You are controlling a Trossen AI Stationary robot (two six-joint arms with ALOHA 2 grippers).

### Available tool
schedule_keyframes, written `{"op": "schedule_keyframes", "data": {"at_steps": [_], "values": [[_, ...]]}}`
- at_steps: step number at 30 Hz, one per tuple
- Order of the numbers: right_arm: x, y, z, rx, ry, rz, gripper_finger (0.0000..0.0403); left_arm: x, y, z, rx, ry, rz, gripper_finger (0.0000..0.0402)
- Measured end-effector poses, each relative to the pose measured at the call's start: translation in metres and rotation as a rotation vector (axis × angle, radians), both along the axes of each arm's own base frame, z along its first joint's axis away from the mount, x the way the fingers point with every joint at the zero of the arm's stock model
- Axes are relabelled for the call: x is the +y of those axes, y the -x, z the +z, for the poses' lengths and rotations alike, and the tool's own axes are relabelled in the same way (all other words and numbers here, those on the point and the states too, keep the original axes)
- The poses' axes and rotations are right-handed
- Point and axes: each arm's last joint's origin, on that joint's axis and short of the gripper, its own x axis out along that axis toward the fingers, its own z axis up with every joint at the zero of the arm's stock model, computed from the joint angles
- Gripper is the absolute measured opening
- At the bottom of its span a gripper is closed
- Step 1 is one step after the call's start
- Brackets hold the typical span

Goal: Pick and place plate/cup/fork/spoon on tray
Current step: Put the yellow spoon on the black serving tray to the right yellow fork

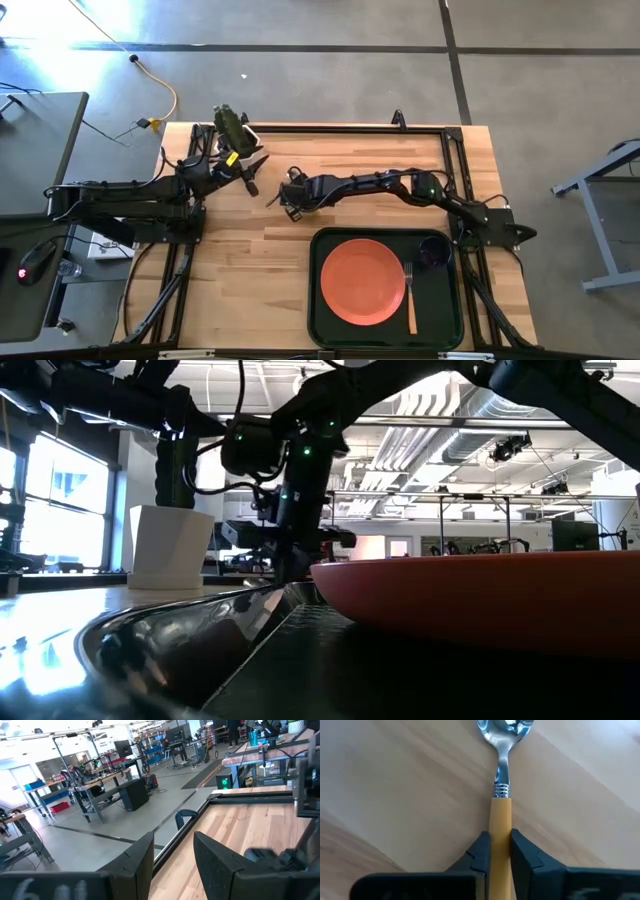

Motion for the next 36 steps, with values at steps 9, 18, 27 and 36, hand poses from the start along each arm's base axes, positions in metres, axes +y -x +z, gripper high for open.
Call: {"op": "schedule_keyframes", "data": {"at_steps": [9,18,27,36], "values": [[0.033,0.034,0.064,0.110,0.140,0.002,0.0030,0.000,0.000,-0.003,0.030,0.007,0.016,0.0127],[0.126,0.096,0.114,0.211,0.223,-0.078,0.0029,0.001,0.001,-0.005,0.036,0.026,0.037,0.0127],[0.239,0.165,0.154,-0.008,0.047,-0.077,0.0029,-0.001,0.000,0.003,-0.075,0.054,-0.028,0.0127],[0.326,0.242,0.142,0.084,-0.159,-0.177,0.0029,-0.002,-0.001,0.001,-0.050,0.056,-0.063,0.0127]]}}
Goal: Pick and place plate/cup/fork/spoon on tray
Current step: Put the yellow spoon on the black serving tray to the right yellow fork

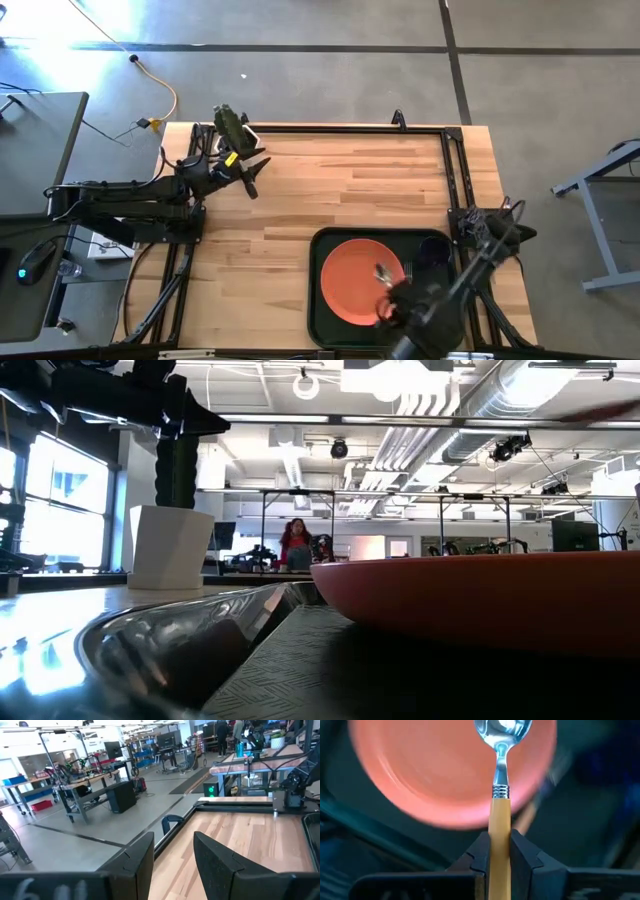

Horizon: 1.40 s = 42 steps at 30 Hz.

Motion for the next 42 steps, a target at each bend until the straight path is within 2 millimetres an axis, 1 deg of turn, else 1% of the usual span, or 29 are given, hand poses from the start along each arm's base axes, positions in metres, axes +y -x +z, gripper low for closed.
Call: {"op": "schedule_keyframes", "data": {"at_steps": [5,6,8,10,14,18,24,27,31,34,38,42], "values": [[0.025,0.045,-0.022,0.140,-0.026,-0.178,0.0029,0.000,0.000,0.000,0.001,0.000,0.000,0.0127],[0.028,0.053,-0.027,0.182,-0.030,-0.189,0.0028,0.000,0.000,0.000,0.000,-0.001,-0.001,0.0127],[0.034,0.061,-0.036,0.235,-0.057,-0.197,0.0028,0.000,0.000,0.000,-0.003,-0.002,0.000,0.0127],[0.034,0.062,-0.044,0.259,-0.066,-0.204,0.0028,0.000,0.000,0.001,-0.009,-0.004,-0.001,0.0127],[0.024,0.061,-0.062,0.307,-0.015,-0.237,0.0028,0.000,0.000,0.001,-0.009,-0.004,-0.001,0.0127],[0.018,0.058,-0.080,0.352,-0.036,-0.269,0.0028,0.000,0.000,0.001,-0.006,-0.003,-0.001,0.0126],[0.007,0.048,-0.102,0.286,-0.019,-0.276,0.0028,0.000,0.000,0.000,-0.002,-0.002,-0.001,0.0126],[-0.002,0.047,-0.110,0.299,0.014,-0.297,0.0028,0.000,0.000,0.000,0.000,-0.002,-0.001,0.0126],[-0.006,0.046,-0.121,0.299,0.008,-0.310,0.0034,0.000,0.000,0.000,0.009,-0.010,-0.001,0.0126],[-0.006,0.044,-0.126,0.287,-0.025,-0.317,0.0049,0.000,0.000,-0.001,0.014,-0.008,-0.001,0.0126],[-0.006,0.045,-0.128,0.285,-0.026,-0.319,0.0078,0.000,0.000,-0.001,0.014,0.004,-0.001,0.0126],[-0.010,0.046,-0.119,0.277,0.052,-0.332,0.0117,0.000,0.000,-0.002,0.014,0.010,-0.002,0.0126]]}}
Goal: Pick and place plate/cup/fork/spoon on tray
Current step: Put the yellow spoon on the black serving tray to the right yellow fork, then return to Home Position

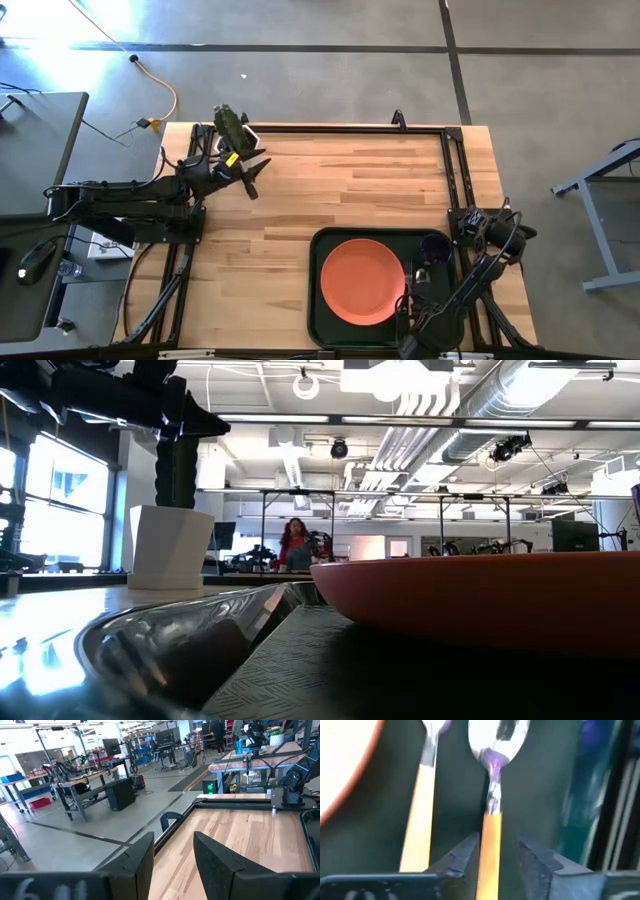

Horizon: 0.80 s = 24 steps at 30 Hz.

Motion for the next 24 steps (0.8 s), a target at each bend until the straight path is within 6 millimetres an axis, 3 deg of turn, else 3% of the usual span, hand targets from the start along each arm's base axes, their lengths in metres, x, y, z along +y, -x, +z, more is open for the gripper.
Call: {"op": "schedule_keyframes", "data": {"at_steps": [5,7,9,11,14,19,24], "values": [[-0.001,-0.002,0.025,-0.001,0.091,0.059,0.0154,0.000,0.000,-0.001,0.009,0.004,-0.002,0.0126],[-0.001,-0.006,0.040,-0.044,0.147,0.180,0.0160,-0.001,0.000,0.000,-0.003,0.000,-0.008,0.0126],[-0.005,-0.017,0.059,-0.213,0.250,0.401,0.0161,-0.004,-0.001,0.006,-0.058,-0.013,-0.061,0.0126],[-0.022,-0.032,0.082,-0.410,0.432,0.592,0.0157,-0.009,-0.004,0.011,-0.113,-0.033,-0.196,0.0126],[-0.056,-0.052,0.114,-0.538,0.629,0.658,0.0148,-0.017,-0.010,0.011,-0.135,-0.035,-0.368,0.0126],[-0.092,-0.062,0.145,-0.504,0.834,0.789,0.0131,-0.022,-0.017,0.006,-0.108,-0.034,-0.375,0.0126],[-0.142,-0.063,0.175,-0.398,1.006,0.813,0.0128,-0.021,-0.008,0.021,-0.211,-0.130,-0.345,0.0126]]}}
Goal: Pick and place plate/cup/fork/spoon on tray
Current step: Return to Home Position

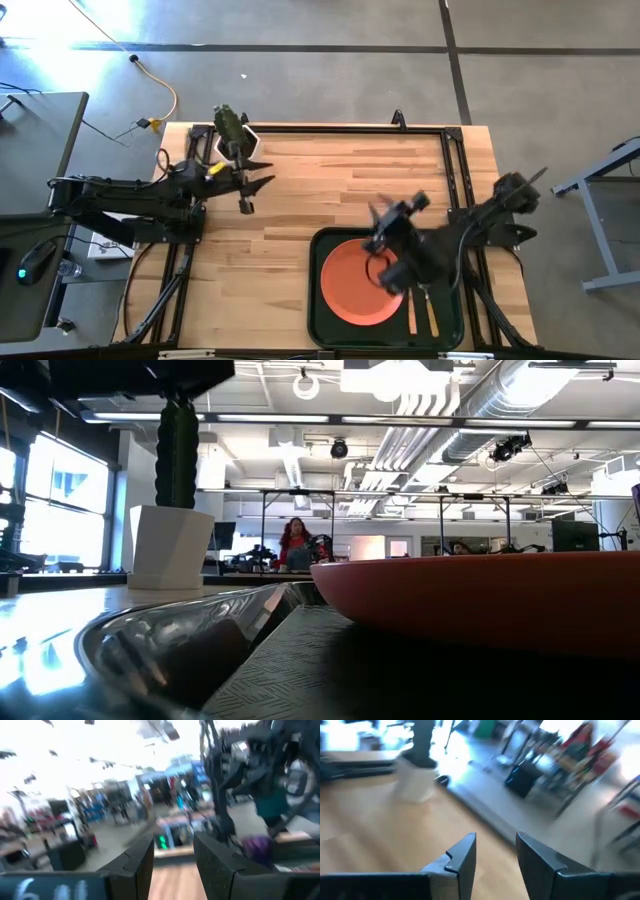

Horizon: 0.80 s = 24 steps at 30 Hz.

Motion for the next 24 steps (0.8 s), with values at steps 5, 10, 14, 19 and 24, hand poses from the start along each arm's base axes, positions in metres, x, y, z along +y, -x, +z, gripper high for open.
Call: {"op": "schedule_keyframes", "data": {"at_steps": [5,10,14,19,24], "values": [[-0.071,-0.002,-0.020,-0.033,0.041,-0.203,0.0127,0.008,0.003,0.002,-0.015,0.028,0.020,0.0126],[-0.116,-0.031,-0.067,0.069,-0.099,-0.161,0.0112,0.016,-0.005,-0.009,0.044,0.062,0.056,0.0126],[-0.131,-0.058,-0.081,0.014,-0.174,0.221,0.0096,0.021,-0.011,-0.009,0.008,0.048,0.069,0.0126],[-0.156,-0.064,-0.088,-0.117,-0.254,0.637,0.0080,0.027,-0.013,-0.009,0.019,0.064,0.029,0.0126],[-0.183,-0.033,-0.077,-0.235,-0.286,0.854,0.0066,0.038,-0.004,-0.009,-0.015,0.087,0.081,0.0126]]}}
